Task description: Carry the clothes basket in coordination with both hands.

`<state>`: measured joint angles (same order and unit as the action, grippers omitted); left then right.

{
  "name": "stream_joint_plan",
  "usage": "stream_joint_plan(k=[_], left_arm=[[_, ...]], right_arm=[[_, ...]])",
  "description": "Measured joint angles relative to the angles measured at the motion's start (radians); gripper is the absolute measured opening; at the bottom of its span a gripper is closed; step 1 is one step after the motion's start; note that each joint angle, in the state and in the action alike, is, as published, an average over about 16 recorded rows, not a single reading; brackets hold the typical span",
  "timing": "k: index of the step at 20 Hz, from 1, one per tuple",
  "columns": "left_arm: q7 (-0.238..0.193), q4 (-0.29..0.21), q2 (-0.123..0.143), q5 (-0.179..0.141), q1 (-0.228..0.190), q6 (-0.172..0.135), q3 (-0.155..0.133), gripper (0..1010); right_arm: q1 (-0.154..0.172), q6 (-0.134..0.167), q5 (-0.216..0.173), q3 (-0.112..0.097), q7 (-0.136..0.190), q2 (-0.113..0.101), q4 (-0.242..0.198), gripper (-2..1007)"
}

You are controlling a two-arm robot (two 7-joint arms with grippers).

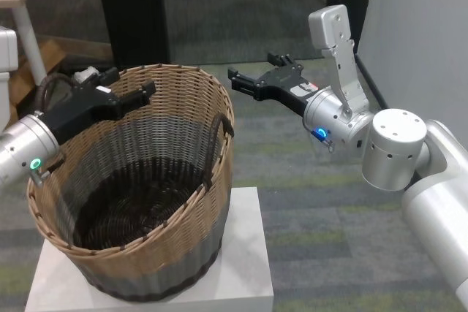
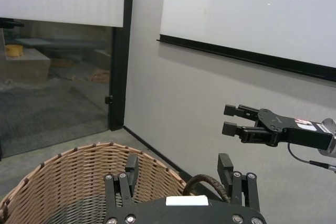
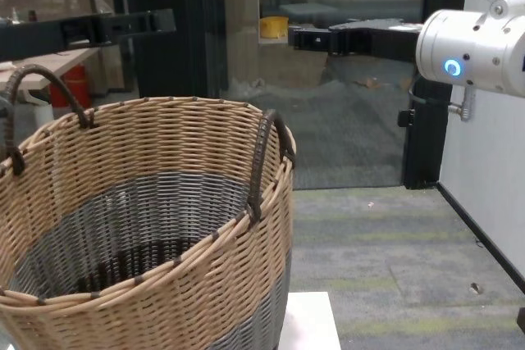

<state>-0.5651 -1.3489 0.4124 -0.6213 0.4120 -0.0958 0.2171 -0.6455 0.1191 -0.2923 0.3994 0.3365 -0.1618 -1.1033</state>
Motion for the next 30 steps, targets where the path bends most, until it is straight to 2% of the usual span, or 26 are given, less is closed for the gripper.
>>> stream_joint_plan(k=[6, 30], left_arm=[[-0.005, 0.004, 0.002, 0.001, 0.005, 0.008, 0.005, 1000], [0.003, 0.004, -0.002, 0.003, 0.002, 0.002, -0.002, 1000]], right_arm=[[0.0, 0.0, 0.0, 0.0, 0.0, 0.0, 0.0, 1000], [0.0, 0.0, 0.0, 0.0, 0.0, 0.0, 0.0, 1000]])
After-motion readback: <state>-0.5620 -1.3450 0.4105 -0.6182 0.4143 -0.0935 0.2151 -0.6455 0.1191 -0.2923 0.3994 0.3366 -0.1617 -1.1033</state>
